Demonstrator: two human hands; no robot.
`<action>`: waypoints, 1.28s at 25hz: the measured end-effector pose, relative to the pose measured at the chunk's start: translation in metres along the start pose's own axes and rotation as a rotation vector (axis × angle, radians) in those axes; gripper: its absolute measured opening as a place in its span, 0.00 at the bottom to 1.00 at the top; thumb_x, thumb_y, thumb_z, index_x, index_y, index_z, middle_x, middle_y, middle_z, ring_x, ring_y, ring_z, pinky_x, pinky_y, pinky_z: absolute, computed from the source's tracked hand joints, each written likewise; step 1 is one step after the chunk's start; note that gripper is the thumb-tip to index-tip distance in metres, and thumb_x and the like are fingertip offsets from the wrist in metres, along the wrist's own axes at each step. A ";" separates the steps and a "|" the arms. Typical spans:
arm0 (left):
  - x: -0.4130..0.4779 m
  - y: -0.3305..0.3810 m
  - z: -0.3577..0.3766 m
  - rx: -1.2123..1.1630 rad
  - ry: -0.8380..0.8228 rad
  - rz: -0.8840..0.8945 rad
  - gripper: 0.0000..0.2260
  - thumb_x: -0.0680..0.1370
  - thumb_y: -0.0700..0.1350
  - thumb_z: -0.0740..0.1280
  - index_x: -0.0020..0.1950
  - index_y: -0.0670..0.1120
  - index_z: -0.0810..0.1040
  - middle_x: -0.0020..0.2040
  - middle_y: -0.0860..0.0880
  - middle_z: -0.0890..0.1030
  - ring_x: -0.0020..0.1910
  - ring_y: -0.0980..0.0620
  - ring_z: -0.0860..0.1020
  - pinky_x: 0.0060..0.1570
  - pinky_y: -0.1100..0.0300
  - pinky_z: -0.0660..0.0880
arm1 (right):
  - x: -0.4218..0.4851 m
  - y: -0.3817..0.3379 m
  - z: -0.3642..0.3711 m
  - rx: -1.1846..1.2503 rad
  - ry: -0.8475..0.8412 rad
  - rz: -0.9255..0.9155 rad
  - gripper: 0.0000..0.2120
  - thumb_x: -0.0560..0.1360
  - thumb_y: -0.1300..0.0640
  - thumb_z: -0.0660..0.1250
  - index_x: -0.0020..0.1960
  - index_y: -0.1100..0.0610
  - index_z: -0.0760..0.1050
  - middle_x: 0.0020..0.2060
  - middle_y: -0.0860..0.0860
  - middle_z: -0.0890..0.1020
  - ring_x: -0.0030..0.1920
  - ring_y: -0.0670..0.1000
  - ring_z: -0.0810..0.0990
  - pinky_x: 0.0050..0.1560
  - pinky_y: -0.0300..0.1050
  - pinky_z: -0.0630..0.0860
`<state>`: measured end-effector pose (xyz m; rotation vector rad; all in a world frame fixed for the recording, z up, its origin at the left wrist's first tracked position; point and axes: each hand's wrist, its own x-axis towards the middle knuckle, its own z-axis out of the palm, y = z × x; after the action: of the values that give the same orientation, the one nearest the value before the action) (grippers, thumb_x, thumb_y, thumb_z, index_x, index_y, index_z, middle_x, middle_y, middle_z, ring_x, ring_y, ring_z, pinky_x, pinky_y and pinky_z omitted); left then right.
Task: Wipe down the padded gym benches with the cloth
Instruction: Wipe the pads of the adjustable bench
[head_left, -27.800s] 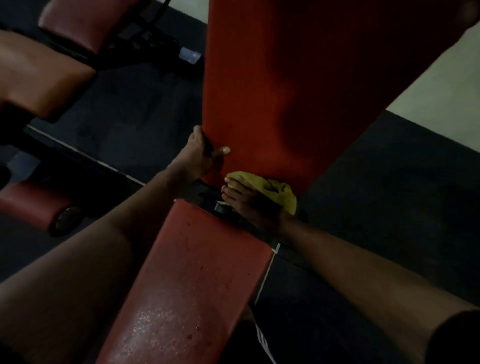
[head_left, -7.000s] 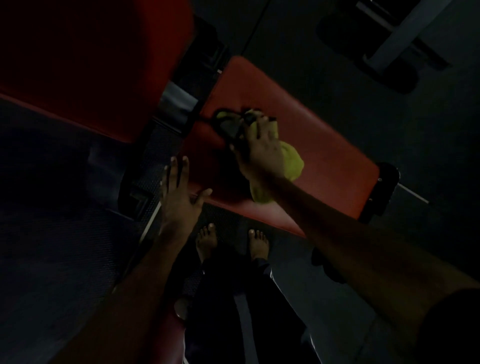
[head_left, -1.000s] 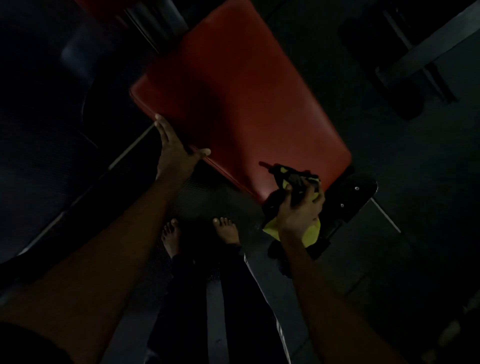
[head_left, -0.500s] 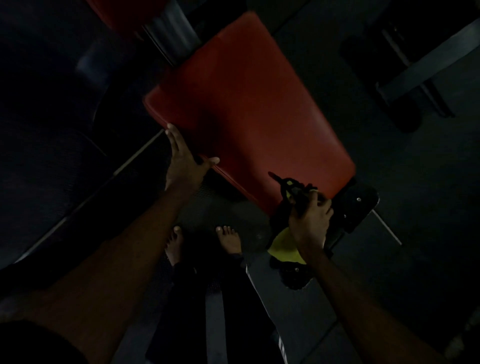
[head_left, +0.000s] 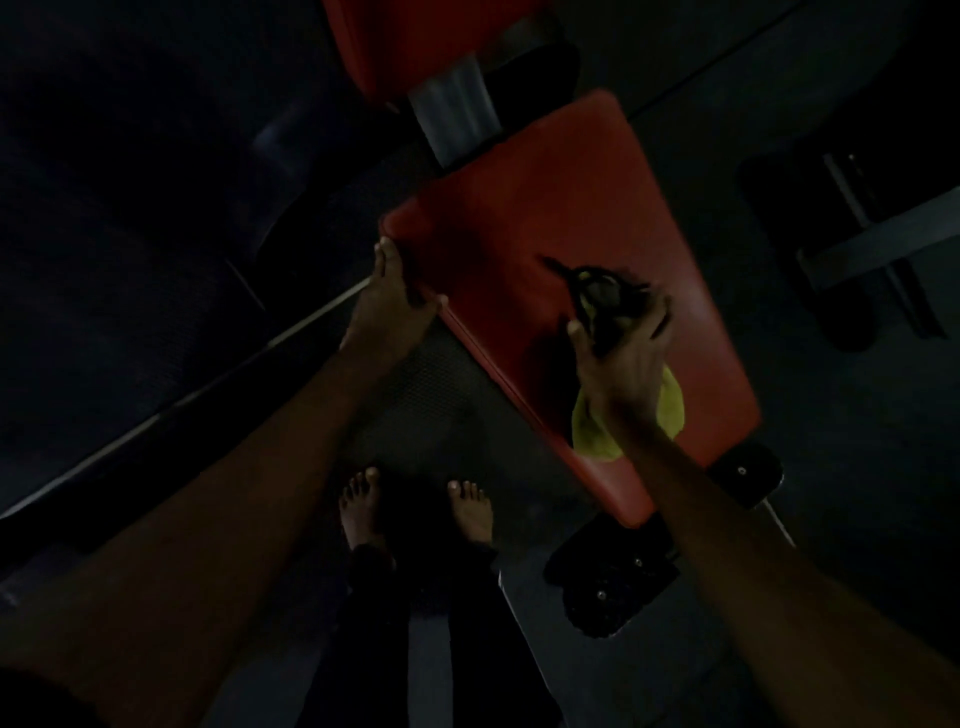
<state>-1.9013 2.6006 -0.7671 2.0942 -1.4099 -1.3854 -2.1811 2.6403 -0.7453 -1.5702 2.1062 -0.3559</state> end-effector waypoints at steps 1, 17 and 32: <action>0.001 0.001 -0.002 0.009 -0.016 -0.001 0.46 0.79 0.55 0.69 0.82 0.42 0.39 0.82 0.41 0.46 0.80 0.40 0.55 0.76 0.49 0.56 | -0.001 -0.002 0.006 -0.028 -0.009 -0.070 0.43 0.73 0.35 0.69 0.78 0.54 0.57 0.77 0.59 0.59 0.72 0.63 0.68 0.62 0.61 0.79; -0.002 -0.006 -0.028 0.047 -0.118 0.058 0.36 0.77 0.35 0.64 0.82 0.44 0.51 0.79 0.40 0.62 0.75 0.41 0.66 0.75 0.47 0.60 | 0.068 -0.116 0.076 -0.327 -0.146 -0.461 0.27 0.82 0.40 0.56 0.78 0.49 0.66 0.77 0.59 0.63 0.76 0.64 0.62 0.70 0.63 0.68; -0.005 -0.017 -0.021 -0.079 -0.152 0.054 0.39 0.81 0.43 0.65 0.82 0.50 0.41 0.83 0.52 0.47 0.80 0.48 0.56 0.76 0.61 0.51 | 0.127 -0.146 0.081 -0.424 -0.116 -0.594 0.22 0.79 0.42 0.60 0.72 0.39 0.71 0.73 0.55 0.68 0.69 0.62 0.69 0.63 0.62 0.73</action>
<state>-1.8747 2.6078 -0.7648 1.9233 -1.4319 -1.5802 -2.0468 2.4810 -0.7727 -2.3976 1.6578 0.0008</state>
